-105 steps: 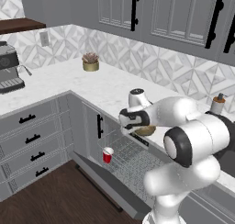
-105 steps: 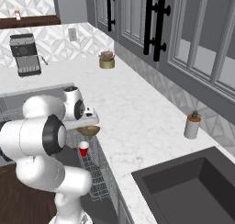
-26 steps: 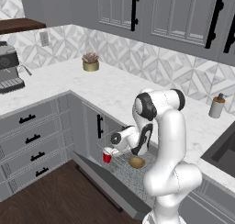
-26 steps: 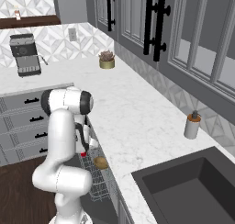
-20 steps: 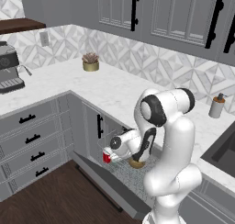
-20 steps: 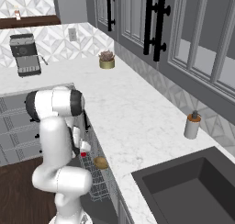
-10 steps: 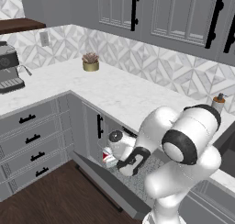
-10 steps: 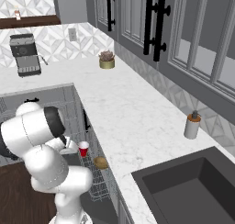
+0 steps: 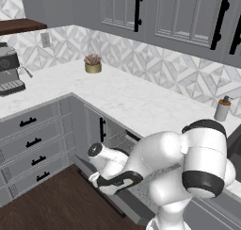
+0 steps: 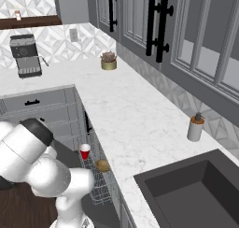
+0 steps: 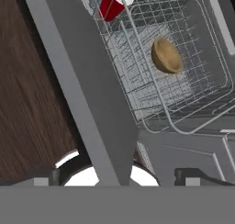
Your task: Pick up the cup and bowl from the counter, place them in the dishwasher, and close the dishwasher door.
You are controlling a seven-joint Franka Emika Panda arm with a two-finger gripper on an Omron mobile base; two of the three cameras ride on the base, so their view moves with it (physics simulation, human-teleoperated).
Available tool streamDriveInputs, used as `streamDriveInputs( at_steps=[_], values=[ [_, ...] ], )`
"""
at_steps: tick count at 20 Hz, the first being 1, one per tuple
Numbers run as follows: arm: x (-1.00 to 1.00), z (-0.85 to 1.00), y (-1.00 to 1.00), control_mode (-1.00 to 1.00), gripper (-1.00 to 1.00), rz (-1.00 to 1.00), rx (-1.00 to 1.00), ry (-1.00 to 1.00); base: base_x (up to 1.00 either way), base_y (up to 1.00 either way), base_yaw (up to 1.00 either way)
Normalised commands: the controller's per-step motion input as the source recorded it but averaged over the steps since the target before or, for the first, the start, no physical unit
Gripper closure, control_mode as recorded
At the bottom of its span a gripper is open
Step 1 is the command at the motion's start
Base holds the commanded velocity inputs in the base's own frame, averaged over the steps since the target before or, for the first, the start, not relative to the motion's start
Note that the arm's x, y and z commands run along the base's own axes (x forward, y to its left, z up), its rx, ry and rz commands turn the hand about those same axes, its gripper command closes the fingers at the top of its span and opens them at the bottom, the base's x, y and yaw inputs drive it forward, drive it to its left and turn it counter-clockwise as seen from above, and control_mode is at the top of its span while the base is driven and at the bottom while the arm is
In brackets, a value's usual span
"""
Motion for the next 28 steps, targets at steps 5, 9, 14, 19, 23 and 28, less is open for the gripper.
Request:
streamDriveInputs(
  at_steps=[5, 9, 14, 19, 23, 28],
  values=[
    [-0.38, -0.01, 1.00, -1.00, -1.00, 0.00, -0.42, -0.04, 0.00, 0.00, 0.00],
    [-0.03, -0.03, 0.96, -1.00, -1.00, 0.00, -0.40, -0.01, 0.00, 0.00, 0.00],
    [0.00, -0.27, 0.62, -1.00, -1.00, 0.00, -0.42, -0.04, 0.00, 0.00, 0.00],
    [0.00, -0.63, 0.34, -1.00, -1.00, -0.03, -0.48, -0.20, 0.00, 0.00, 0.00],
    [-0.19, -0.54, 0.73, -1.00, -1.00, -0.02, -0.40, -0.20, 0.00, 0.00, 0.00],
    [-0.05, -0.30, 0.79, -1.00, -1.00, -0.05, -0.34, -0.11, 0.00, 0.00, 0.00]
  ],
)
